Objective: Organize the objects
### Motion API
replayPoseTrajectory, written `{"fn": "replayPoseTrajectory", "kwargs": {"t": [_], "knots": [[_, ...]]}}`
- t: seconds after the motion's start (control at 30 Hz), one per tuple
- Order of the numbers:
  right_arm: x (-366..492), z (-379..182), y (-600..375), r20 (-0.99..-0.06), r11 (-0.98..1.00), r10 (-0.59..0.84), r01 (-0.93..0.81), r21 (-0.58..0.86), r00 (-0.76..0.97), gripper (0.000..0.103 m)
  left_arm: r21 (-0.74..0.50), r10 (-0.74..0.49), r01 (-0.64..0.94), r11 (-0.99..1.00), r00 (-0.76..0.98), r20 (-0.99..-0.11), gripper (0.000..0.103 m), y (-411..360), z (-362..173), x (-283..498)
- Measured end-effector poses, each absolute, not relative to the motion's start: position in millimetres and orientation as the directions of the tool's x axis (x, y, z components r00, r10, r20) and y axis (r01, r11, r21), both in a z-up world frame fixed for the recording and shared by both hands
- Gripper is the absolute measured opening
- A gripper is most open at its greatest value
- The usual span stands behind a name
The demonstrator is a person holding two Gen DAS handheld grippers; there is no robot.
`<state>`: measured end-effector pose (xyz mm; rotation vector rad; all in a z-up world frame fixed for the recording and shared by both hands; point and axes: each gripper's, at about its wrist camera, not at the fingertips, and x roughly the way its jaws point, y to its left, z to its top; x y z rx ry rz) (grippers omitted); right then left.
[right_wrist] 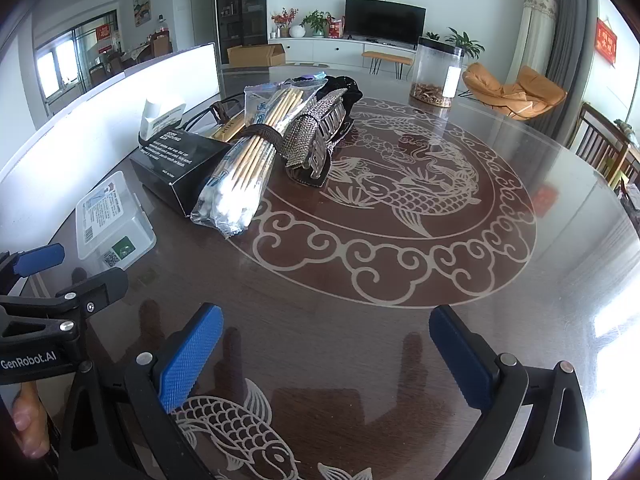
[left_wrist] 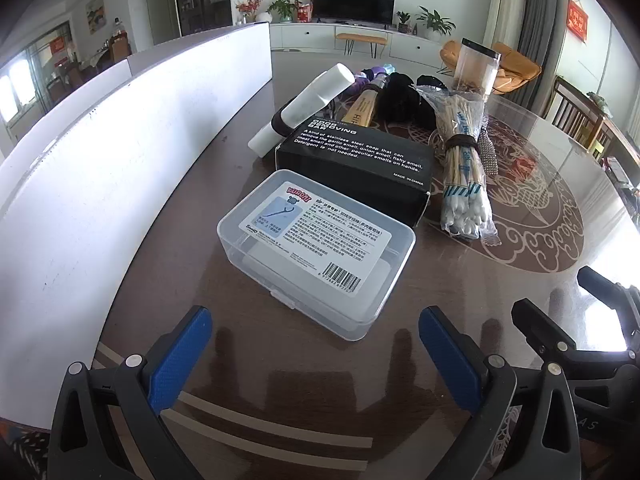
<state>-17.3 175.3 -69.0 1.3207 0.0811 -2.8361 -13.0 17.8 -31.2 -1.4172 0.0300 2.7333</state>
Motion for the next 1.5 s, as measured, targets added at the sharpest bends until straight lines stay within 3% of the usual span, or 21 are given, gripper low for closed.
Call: {"fn": "replayPoseTrajectory", "kwargs": {"t": [1.5], "knots": [[-17.8,-70.3,172.9,-0.77,-0.998,0.015,0.033,-0.047,-0.638,0.103,-0.028,0.054,-0.056,-0.998,-0.538,-0.841,0.103,14.7,-36.8,-13.9]]}}
